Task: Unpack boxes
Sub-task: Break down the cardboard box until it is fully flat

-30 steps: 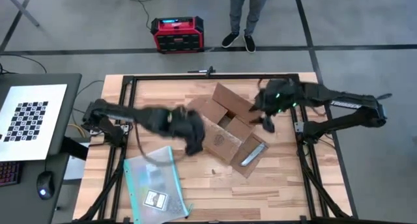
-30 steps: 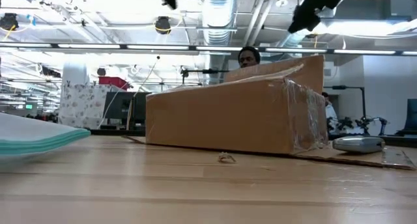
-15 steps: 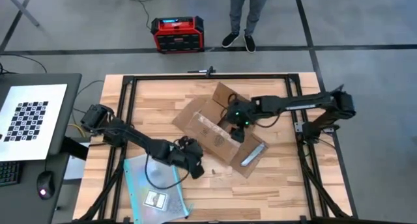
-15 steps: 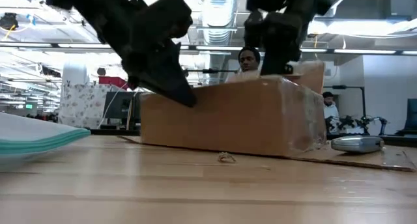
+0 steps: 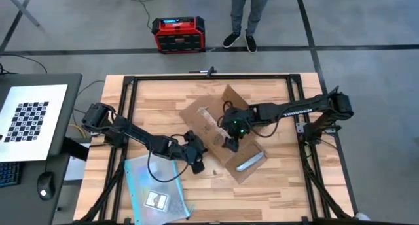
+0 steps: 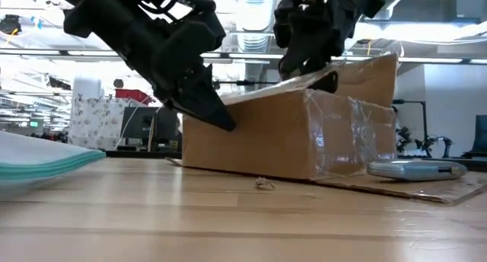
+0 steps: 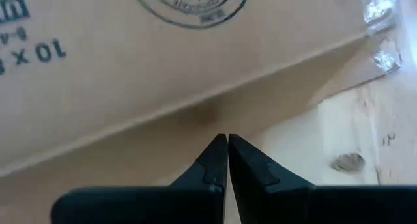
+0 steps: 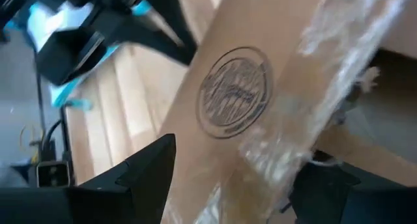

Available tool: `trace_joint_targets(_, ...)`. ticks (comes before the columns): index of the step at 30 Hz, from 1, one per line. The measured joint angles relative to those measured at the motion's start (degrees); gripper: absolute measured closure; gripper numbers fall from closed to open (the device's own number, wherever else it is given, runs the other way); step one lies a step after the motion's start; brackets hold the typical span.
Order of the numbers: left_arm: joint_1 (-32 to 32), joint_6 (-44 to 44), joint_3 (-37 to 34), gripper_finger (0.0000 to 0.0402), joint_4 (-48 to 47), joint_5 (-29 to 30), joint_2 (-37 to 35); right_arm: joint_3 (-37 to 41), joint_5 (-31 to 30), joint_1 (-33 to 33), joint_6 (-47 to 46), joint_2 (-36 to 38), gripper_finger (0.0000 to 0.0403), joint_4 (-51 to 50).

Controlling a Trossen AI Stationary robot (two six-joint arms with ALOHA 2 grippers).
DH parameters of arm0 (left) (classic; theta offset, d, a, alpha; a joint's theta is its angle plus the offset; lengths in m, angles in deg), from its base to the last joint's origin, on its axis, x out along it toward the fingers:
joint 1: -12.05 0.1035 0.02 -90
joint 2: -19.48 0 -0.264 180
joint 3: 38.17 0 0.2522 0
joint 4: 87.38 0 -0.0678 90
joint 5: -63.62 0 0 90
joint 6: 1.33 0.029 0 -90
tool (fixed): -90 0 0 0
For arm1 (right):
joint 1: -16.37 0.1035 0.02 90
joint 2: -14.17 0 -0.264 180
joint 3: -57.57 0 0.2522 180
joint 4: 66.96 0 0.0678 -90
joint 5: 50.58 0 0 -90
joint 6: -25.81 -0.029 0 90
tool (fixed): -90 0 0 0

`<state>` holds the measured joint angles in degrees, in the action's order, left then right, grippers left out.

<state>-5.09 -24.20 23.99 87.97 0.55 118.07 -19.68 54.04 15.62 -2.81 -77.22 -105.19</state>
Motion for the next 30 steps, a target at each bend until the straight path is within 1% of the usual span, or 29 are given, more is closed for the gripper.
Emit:
trace_joint_targets(4,0.1,1.6,0.0,0.0402,1.6,-0.2,0.0,0.0,-1.8,0.0,-1.6,-1.0,0.0158,0.3)
trace_joint_targets(6,0.1,1.8,0.0,0.0402,2.8,-1.2,0.0,-0.1,-1.9,0.3,-2.7,-0.8,0.0179,2.1)
trace_joint_targets(8,0.3,1.8,0.0,0.0402,2.5,-1.3,0.0,-1.3,-2.0,1.0,-3.1,-0.1,0.0226,2.2)
trace_joint_targets(10,0.7,1.3,0.0,0.0402,2.3,-1.3,0.0,-3.4,-2.2,2.3,-2.5,0.4,0.0295,2.4)
trace_joint_targets(12,1.2,0.1,0.2,0.0402,2.4,-1.6,0.0,-5.3,-3.7,3.9,-0.6,0.5,0.0367,1.5)
trace_joint_targets(13,1.5,-0.5,0.4,0.0402,2.4,-2.3,0.0,-6.3,-4.5,4.7,0.4,0.4,0.0382,0.5)
trace_joint_targets(18,3.5,-4.0,1.8,0.0402,1.9,-5.4,0.0,-10.5,-11.9,7.8,1.6,-0.7,0.0396,-4.7)
trace_joint_targets(22,3.6,-7.9,4.4,0.0402,-0.1,-6.6,-0.1,-10.7,-16.3,10.0,2.1,-0.8,0.0399,-5.7)
trace_joint_targets(27,3.6,-14.4,8.1,0.0402,-4.8,-7.8,-0.8,-10.7,-22.0,12.7,3.4,-0.7,0.0401,-5.7)
trace_joint_targets(30,3.7,-16.1,10.3,0.0402,-7.3,-8.9,-0.9,-10.8,-25.4,14.1,4.9,-0.7,0.0402,-5.8)
